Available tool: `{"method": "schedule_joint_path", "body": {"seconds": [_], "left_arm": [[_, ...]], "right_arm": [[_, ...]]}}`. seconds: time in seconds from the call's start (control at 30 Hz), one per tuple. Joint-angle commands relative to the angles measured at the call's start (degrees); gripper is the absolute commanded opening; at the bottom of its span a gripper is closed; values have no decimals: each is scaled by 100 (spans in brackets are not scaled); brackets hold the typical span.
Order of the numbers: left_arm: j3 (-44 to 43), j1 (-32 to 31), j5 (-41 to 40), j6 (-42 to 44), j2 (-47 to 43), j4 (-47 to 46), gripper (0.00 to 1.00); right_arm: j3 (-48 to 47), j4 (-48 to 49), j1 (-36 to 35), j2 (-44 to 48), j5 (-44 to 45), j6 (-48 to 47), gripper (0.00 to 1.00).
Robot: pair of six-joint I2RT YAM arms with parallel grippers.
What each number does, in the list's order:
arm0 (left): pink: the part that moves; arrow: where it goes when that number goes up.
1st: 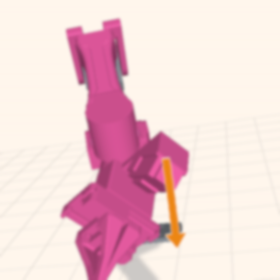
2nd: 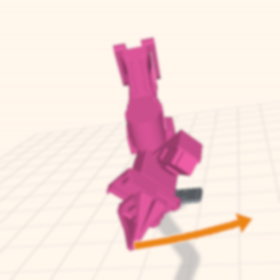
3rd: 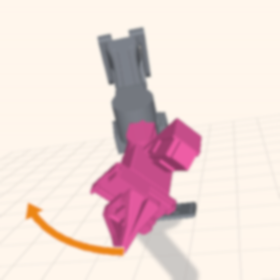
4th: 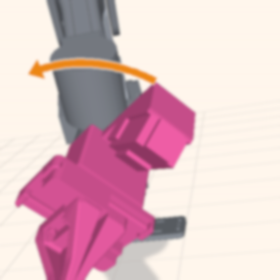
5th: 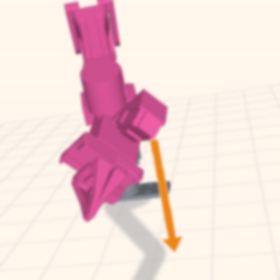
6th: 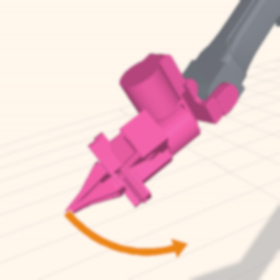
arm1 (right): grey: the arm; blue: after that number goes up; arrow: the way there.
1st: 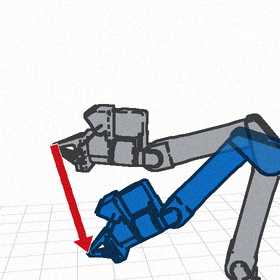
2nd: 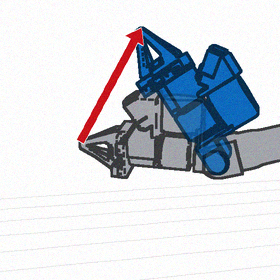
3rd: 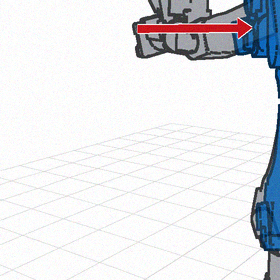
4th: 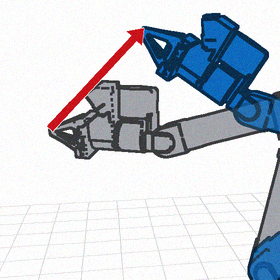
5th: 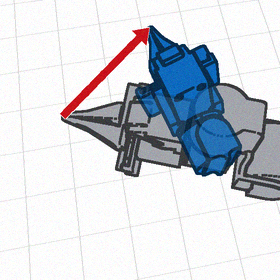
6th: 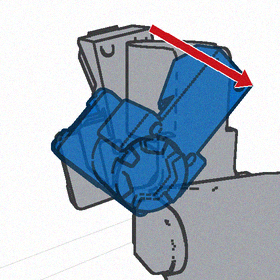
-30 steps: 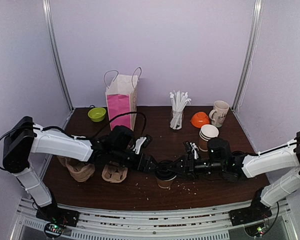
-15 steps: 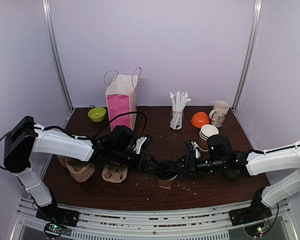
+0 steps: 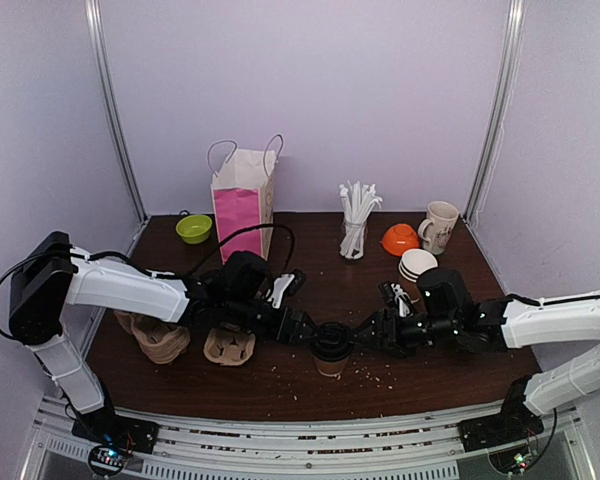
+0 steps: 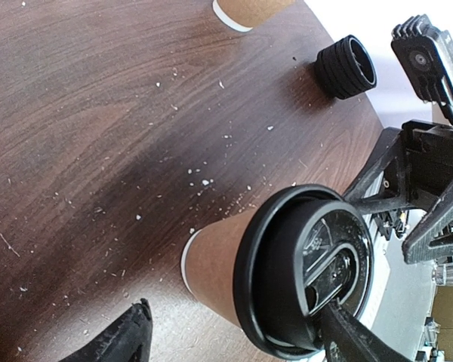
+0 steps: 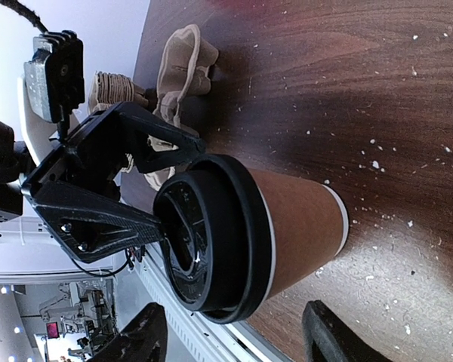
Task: Pack the takeout coffee
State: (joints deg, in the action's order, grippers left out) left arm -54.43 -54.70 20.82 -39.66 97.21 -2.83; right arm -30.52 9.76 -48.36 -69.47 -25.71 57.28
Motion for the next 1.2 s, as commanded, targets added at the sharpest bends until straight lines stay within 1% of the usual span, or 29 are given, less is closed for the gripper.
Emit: {"method": "schedule_joint_path", "body": {"seconds": [0.0, 0.23, 0.37, 0.5, 0.67, 1.17], "left_arm": [[-82, 29, -17, 145, 105, 224, 79], [-80, 25, 1, 145, 133, 221, 79], [-91, 29, 10, 143, 128, 220, 79], [-75, 29, 10, 150, 122, 219, 79], [-62, 27, 1, 147, 158, 221, 79], [113, 29, -8, 129, 227, 112, 79]], "right_arm": [[-116, 499, 35, -145, 66, -4, 64], [-44, 1062, 34, -617, 49, 55, 63], [128, 1401, 33, -788, 77, 182, 60], [343, 1711, 30, -848, 109, 320, 54], [545, 1833, 44, -863, 158, 374, 46], [977, 2119, 47, -1157, 248, 517, 39]]}}
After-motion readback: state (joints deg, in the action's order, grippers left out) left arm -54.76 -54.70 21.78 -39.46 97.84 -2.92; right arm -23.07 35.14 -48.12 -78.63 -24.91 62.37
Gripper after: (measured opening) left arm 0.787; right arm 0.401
